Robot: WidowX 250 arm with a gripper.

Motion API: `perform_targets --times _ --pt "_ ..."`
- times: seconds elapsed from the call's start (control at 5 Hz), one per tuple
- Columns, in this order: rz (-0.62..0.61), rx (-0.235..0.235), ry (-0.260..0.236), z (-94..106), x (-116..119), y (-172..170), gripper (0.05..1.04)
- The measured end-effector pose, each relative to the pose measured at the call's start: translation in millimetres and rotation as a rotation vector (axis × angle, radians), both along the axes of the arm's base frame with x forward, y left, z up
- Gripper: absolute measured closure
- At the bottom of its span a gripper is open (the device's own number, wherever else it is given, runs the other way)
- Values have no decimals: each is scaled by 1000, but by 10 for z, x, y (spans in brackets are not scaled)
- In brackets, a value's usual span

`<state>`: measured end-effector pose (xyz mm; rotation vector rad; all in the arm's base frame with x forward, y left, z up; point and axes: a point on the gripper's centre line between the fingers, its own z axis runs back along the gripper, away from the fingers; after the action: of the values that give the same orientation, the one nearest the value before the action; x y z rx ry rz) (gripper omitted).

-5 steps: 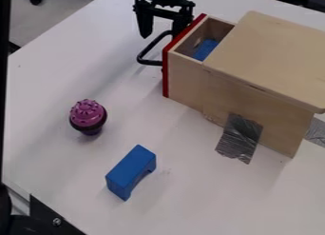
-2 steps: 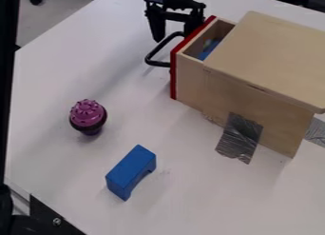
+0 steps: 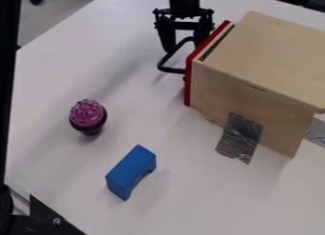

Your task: Close the drawer

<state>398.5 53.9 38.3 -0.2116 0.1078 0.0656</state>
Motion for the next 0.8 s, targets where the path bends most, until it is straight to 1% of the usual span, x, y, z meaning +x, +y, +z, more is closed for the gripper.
perform_targets --times 0.2,0.6,0.8 --pt "3 -31 2 -21 -20 -45 85" --pt "16 -71 4 -25 -27 -84 85" --pt "19 -82 8 -23 -33 -102 85"
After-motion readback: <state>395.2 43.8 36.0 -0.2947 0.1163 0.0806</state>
